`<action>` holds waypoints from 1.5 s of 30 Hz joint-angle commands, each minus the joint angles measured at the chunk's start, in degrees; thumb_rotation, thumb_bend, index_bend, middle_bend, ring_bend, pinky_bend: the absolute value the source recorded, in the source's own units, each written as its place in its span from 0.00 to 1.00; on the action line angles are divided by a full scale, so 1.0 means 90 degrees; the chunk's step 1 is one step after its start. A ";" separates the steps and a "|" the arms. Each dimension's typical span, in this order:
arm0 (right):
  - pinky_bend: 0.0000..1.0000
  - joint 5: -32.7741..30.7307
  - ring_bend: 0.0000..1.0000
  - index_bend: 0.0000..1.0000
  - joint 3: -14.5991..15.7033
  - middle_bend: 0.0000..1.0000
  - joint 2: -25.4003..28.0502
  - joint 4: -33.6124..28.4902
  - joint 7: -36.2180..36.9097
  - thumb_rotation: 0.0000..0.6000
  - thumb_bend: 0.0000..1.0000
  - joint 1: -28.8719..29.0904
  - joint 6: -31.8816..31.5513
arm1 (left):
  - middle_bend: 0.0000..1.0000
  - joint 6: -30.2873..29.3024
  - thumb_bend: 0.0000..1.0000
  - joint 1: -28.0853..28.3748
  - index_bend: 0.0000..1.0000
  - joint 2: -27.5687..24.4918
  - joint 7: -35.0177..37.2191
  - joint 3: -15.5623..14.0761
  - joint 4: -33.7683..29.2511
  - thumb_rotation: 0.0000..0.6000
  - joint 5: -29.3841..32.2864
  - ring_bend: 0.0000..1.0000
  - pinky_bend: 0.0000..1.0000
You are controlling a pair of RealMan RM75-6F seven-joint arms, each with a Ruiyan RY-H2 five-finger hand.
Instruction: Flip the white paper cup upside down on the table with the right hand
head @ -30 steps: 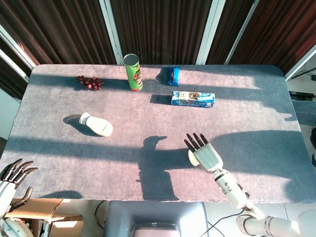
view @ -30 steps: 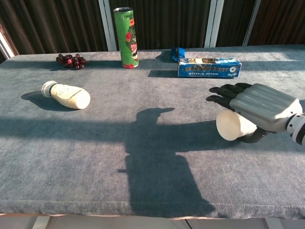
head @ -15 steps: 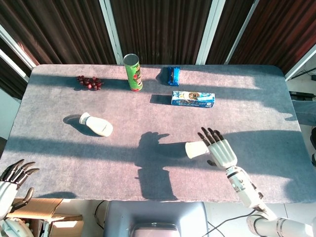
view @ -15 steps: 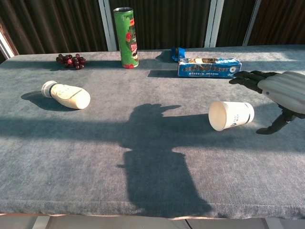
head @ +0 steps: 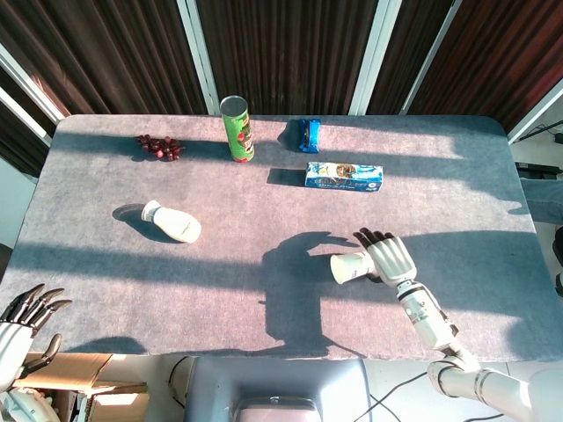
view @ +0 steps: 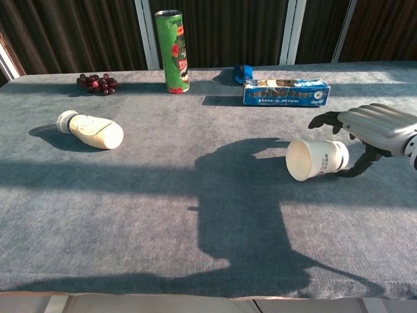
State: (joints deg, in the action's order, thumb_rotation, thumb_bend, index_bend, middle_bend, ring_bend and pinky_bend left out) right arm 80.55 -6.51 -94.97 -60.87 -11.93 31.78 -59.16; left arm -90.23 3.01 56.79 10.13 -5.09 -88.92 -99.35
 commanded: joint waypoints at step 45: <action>0.72 0.2455 0.58 0.74 0.0731 0.55 0.0914 -0.1302 -0.6778 1.00 0.58 0.0718 -0.0356 | 0.14 -0.0044 0.48 -0.0021 0.25 -0.0026 0.0026 -0.0031 -0.0012 1.00 -0.0035 0.06 0.14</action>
State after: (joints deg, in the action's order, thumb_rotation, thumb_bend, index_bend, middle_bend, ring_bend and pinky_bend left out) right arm 101.74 -0.44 -89.10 -69.51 -68.84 36.57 -66.38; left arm -90.66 2.81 56.56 10.39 -5.36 -89.02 -99.68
